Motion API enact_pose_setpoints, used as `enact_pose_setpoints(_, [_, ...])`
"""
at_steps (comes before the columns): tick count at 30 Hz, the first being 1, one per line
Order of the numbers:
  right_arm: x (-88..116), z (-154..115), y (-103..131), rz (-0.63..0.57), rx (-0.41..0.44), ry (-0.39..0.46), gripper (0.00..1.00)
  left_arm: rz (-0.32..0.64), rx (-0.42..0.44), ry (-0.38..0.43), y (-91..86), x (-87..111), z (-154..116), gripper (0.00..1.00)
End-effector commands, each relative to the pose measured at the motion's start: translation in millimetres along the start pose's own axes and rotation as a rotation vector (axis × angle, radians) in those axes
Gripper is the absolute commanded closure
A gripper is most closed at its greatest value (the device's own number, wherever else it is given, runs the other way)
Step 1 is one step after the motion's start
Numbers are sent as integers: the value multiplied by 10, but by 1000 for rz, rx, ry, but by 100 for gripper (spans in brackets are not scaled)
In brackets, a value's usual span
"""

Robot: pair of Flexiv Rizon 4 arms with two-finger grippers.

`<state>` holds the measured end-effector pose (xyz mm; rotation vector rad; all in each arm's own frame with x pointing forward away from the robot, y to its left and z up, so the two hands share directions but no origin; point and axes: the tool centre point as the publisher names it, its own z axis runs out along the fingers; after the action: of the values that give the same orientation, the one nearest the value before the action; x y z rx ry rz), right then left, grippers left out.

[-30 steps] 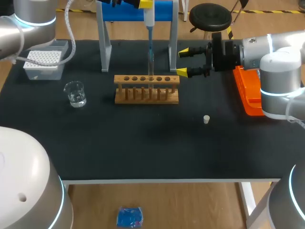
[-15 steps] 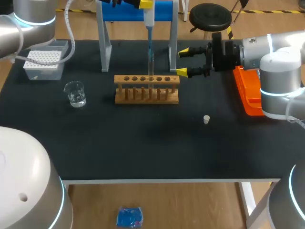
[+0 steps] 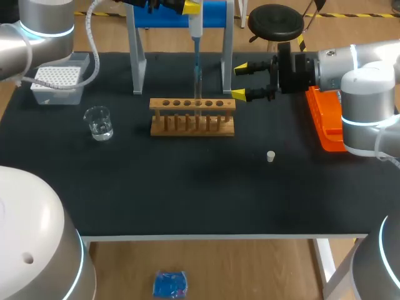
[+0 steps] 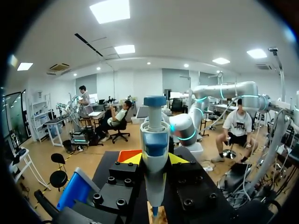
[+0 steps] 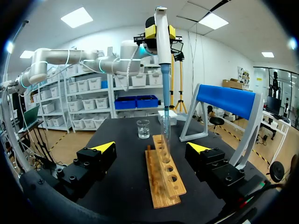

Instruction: Invert the test tube, pick up the pipette, mount the tip to pipette, aspirate from beaker and dispense into the tube, eject the tip, return the pipette, and cap with the stopper.

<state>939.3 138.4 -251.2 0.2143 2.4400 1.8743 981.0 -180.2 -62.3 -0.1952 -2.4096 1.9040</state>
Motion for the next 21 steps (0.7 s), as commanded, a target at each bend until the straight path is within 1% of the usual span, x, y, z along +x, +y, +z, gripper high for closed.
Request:
enact_pose_setpoints(1, [3, 0, -2, 0, 1, 0, 0, 3, 6, -6, 31, 22, 14, 100])
enact_pose_setpoints(9, [3, 0, -2, 0, 1, 0, 0, -1, 8, -10, 87, 17, 20, 100])
enact_pose_setpoints(21, [3, 0, -2, 0, 1, 0, 0, 1, 10, -15, 126, -3, 35, 100])
